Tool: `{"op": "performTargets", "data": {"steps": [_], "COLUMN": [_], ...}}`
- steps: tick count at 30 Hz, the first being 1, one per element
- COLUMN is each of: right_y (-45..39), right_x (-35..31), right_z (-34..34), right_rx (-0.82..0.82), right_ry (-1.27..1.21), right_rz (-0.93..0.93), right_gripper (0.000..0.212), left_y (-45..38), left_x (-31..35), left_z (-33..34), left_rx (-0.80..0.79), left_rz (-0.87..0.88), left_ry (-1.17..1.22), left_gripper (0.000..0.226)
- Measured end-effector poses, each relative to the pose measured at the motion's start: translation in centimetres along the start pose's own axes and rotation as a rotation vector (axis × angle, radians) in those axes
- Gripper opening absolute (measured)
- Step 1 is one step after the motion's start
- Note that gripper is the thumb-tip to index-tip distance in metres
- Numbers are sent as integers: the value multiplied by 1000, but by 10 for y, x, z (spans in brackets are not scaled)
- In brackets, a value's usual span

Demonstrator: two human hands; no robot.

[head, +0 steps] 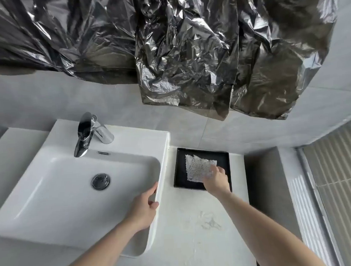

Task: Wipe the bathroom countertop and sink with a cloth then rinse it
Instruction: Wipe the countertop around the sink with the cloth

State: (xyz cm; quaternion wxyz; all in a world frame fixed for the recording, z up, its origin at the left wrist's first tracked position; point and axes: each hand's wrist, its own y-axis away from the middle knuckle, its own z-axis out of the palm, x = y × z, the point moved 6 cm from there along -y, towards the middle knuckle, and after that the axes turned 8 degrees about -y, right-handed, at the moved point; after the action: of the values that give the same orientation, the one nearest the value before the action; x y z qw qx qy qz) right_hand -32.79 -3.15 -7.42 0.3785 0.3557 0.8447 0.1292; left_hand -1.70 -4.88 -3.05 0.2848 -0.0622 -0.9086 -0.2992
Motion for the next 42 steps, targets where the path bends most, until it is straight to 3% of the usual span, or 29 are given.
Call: {"op": "performTargets", "data": {"steps": [8, 11, 20, 24, 27, 30, 34, 38, 42], "right_y": [-21, -19, 39, 86, 107, 123, 146, 157, 143], "right_x": [3, 0, -35, -14, 33, 92, 168, 176, 152], "right_z": [1, -2, -45, -78, -78, -57, -12, 2, 0], "right_rx": [131, 148, 13, 81, 144, 205, 199, 245, 229], "right_ry": [-236, -453, -878, -942, -872, -630, -372, -261, -70], "right_rz": [247, 332, 49, -57, -20, 58, 207, 149, -42], "right_gripper": [72, 43, 11, 6, 7, 13, 42, 73, 86], "left_y": [-10, -11, -1, 9, 27, 55, 116, 180, 198], "left_x": [-11, -9, 5, 11, 15, 13, 6, -24, -106], "left_z": [11, 10, 2, -5, -6, -1, 5, 21, 44], "left_rx": [-8, -1, 80, 174, 235, 242, 340, 325, 149], "left_rz": [-36, -37, -94, -83, -53, -6, 185, 317, 158], "left_ry": [53, 45, -44, -121, -212, -285, -295, -376, -446], "left_gripper": [69, 69, 66, 58, 43, 40, 42, 33, 32]}}
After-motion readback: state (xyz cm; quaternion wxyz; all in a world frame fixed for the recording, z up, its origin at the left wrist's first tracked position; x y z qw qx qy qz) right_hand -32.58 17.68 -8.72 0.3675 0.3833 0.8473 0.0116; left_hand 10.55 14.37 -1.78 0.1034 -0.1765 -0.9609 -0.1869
